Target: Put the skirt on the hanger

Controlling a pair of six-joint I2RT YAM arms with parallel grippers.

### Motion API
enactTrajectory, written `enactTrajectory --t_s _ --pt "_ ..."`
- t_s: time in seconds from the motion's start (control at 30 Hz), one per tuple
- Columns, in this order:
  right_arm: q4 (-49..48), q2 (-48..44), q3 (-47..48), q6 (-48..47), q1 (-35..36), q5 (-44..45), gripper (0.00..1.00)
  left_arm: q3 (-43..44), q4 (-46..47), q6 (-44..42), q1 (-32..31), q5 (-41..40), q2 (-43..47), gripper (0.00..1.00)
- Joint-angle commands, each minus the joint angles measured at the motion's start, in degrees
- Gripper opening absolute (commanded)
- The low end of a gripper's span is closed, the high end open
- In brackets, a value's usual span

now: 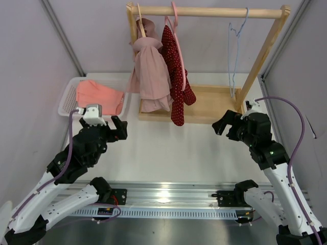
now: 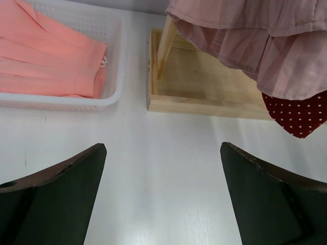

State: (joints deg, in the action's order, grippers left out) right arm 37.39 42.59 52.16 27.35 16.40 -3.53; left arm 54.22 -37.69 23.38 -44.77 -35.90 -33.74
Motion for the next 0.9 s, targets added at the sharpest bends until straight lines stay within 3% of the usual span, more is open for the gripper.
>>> enactTrajectory --t_s 0.0,0.2,0.3,0.37,0.43,0.53,0.67,0.87 --pt "-1.88 -1.71 -0.39 -0.98 -0.06 0.01 0.99 2.47 0.08 1.41 -0.23 -1.45 -1.51 0.99" --pt "-1.35 -2.60 -0.83 -2.22 -0.06 -1.21 0.99 3.79 -0.45 2.03 1.17 -4.35 -5.54 0.97" --pt "-2.05 -3.12 -1.97 -2.22 -0.06 -2.18 0.99 7.82 0.77 1.32 6.96 -4.54 -12.83 0.96" --pt "-2.23 -3.21 -2.59 -2.04 -0.06 -2.79 0.99 9.67 3.58 1.50 16.00 -0.42 -16.61 0.95" --pt "-2.14 -3.13 -2.68 -1.87 -0.06 -4.02 0.99 11.52 5.52 3.42 25.20 6.00 -22.49 0.93" --pt "-1.18 -3.39 -2.59 -1.87 0.12 -5.52 0.99 14.59 8.15 6.50 30.87 5.41 -31.11 0.94" --pt "0.32 -4.61 -1.63 -2.13 0.03 -6.49 1.00 18.73 11.06 7.82 34.31 2.34 -42.97 0.91" --pt "4.09 -6.37 1.45 -1.87 0.12 -8.42 0.99 32.69 7.82 6.69 39.50 6.45 -65.87 0.91"
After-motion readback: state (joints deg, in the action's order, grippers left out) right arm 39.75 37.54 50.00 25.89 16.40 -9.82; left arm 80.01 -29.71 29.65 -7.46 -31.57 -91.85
